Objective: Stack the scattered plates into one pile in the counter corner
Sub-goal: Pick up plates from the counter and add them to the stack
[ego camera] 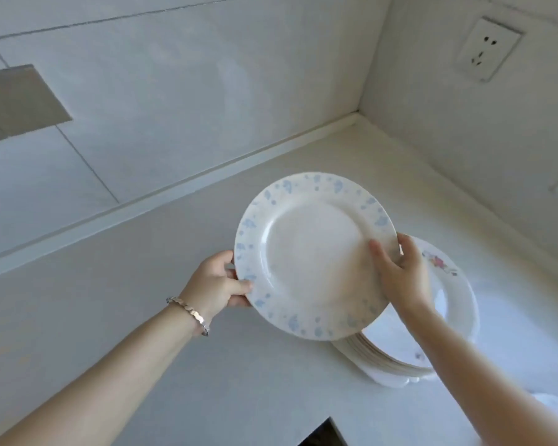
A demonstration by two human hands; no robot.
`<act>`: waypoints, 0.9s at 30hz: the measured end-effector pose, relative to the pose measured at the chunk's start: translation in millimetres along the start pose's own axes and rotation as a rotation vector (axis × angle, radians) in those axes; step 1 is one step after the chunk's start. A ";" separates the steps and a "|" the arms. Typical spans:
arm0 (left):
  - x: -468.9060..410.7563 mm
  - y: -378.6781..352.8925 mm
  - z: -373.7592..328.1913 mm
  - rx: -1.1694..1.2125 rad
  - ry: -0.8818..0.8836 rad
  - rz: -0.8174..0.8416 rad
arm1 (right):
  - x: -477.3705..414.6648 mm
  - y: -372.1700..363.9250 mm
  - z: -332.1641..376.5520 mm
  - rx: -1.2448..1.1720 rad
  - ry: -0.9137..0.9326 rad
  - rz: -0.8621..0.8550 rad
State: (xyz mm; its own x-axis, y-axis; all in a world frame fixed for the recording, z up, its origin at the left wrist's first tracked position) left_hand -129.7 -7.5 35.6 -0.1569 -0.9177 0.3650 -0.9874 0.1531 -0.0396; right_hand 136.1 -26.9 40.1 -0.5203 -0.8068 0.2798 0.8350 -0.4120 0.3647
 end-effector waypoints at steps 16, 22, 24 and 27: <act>-54.3 -186.5 38.5 -1.029 0.028 0.381 | 4.7 146.4 -133.6 0.223 -0.351 -0.325; -70.3 -179.4 29.1 -1.327 -0.082 0.316 | -1.8 133.7 -128.0 0.519 -0.343 -0.241; -74.6 -178.5 25.5 -1.433 -0.125 0.312 | -5.4 131.4 -124.1 0.620 -0.334 -0.233; -77.4 -178.9 20.5 -1.547 -0.176 0.268 | -12.1 132.2 -117.7 0.795 -0.329 -0.245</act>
State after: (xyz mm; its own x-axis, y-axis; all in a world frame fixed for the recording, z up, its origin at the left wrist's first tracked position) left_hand 58.6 28.7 -4.7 -0.4259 -0.8159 0.3911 0.0254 0.4213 0.9066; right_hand 273.8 -121.5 -19.6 -0.7950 -0.5222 0.3086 0.3861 -0.0433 0.9214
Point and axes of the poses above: each hand's wrist, its own x-axis away from the middle knuckle, its own y-axis out of the back of the hand, z = x × y, the point moved 5 cm from there along -x, towards the middle knuckle, and after that the axes turned 8 degrees about -y, right-handed, at the moved point
